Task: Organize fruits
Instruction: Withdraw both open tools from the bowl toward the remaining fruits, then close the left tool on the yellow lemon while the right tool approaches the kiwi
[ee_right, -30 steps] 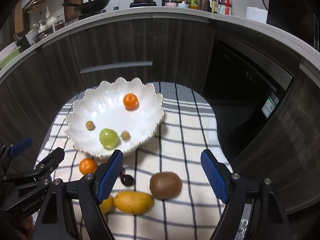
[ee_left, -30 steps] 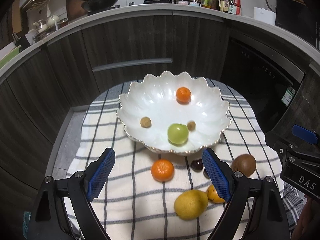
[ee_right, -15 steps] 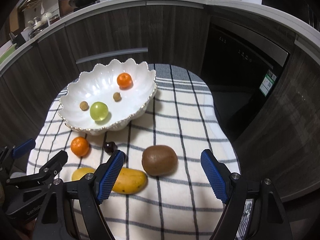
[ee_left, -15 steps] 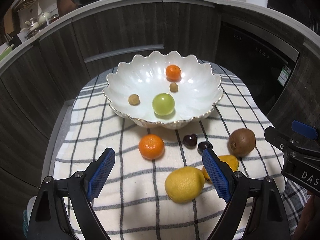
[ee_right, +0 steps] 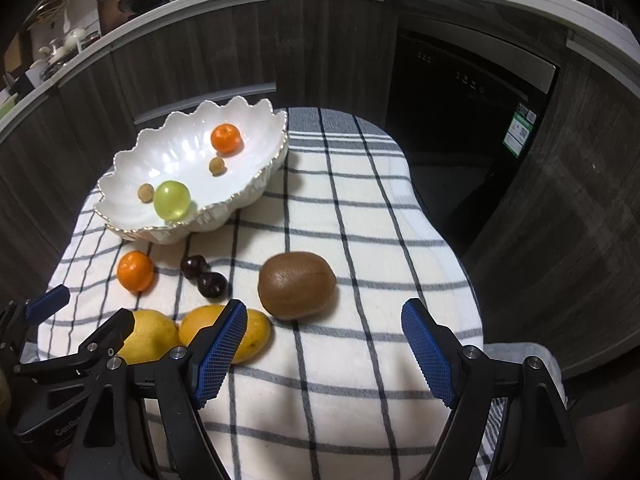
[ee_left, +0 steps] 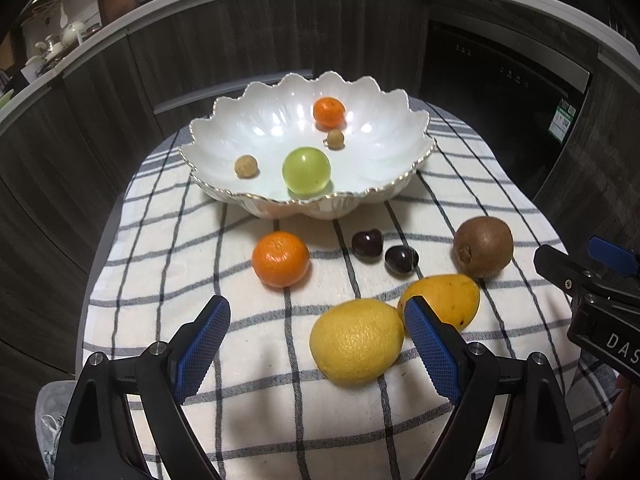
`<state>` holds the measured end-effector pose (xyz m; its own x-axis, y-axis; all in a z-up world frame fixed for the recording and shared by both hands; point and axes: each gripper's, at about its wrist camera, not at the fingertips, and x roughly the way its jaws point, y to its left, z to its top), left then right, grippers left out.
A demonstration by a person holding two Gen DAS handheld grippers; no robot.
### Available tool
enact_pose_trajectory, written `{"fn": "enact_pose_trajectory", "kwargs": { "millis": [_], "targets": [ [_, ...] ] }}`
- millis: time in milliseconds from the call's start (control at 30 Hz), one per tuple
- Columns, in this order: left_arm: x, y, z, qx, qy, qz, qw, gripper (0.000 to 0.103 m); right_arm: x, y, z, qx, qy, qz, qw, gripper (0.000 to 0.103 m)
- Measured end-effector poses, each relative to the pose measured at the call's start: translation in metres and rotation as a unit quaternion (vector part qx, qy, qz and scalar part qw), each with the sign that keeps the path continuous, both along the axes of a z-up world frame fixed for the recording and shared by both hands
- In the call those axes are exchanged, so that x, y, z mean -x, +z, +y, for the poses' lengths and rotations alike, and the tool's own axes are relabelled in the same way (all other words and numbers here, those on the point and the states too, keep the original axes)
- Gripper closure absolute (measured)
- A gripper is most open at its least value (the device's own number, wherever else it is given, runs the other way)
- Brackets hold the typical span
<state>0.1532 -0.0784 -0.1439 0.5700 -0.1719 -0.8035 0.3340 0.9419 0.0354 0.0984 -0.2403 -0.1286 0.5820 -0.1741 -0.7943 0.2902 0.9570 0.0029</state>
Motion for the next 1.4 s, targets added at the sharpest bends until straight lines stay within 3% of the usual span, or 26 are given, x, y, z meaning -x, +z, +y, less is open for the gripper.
{"fn": "enact_pose_trajectory", "kwargs": {
  "millis": [867,1200,1400],
  "targets": [
    [0.000,-0.048,-0.012,-0.013,-0.031,0.044,0.9985,0.016,0.006,-0.028,-0.001,0.003,-0.014,0.026,1.000,0.023],
    [-0.005,-0.057,-0.016,0.000,-0.046,0.059,0.9972,0.042,0.004,-0.035,0.000,0.007,-0.012,0.036,0.999,0.023],
    [-0.004,-0.056,-0.015,0.009,-0.048,0.059,0.9971,0.044,0.004,-0.034,0.000,0.008,-0.012,0.036,0.999,0.023]
  ]
}}
